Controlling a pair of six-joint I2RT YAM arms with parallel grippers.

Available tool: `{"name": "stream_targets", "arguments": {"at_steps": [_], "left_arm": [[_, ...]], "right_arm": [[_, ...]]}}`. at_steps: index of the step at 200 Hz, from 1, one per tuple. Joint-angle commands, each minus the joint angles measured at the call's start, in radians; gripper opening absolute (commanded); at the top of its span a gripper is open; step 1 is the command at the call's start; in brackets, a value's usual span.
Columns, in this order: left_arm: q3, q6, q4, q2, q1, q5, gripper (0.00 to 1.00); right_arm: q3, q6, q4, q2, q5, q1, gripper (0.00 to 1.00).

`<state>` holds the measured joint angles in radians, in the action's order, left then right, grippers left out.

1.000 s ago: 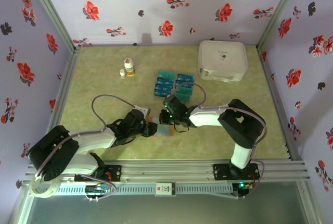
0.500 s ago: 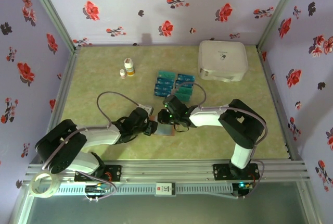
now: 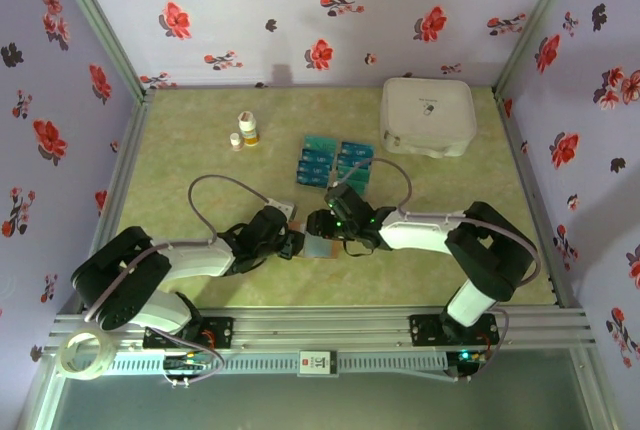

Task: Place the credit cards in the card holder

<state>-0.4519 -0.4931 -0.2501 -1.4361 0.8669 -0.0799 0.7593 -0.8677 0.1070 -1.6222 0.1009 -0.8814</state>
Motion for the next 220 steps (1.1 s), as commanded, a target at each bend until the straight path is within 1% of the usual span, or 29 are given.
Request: {"name": "stream_targets", "arguments": {"at_steps": [1,19,27,43,82,133,220], "left_arm": [[0.018,0.004,0.083,-0.039,0.012,0.007,0.45],[0.015,0.004,0.084,-0.025,0.012,0.008,0.45],[0.015,0.003,0.086,-0.018,0.012,0.006,0.46],[0.014,0.001,0.081,-0.003,0.012,0.003,0.48],[0.034,-0.008,0.049,0.038,0.012,-0.009,0.55],[0.044,-0.007,0.037,0.072,0.013,-0.009,0.59],[0.035,0.009,0.026,0.044,0.03,-0.011,0.62]], "right_arm": [[-0.027,-0.023,0.028,0.001,-0.024,0.004,0.44],[-0.023,-0.014,0.022,-0.005,-0.029,0.005,0.35],[-0.019,-0.009,0.016,-0.009,-0.03,0.005,0.29],[-0.006,-0.002,0.014,-0.025,-0.029,0.007,0.21],[0.017,0.003,0.026,-0.08,-0.007,0.007,0.09],[0.045,-0.017,0.072,-0.128,0.034,0.0,0.03],[0.072,-0.031,0.085,-0.155,0.047,-0.012,0.04]]}}
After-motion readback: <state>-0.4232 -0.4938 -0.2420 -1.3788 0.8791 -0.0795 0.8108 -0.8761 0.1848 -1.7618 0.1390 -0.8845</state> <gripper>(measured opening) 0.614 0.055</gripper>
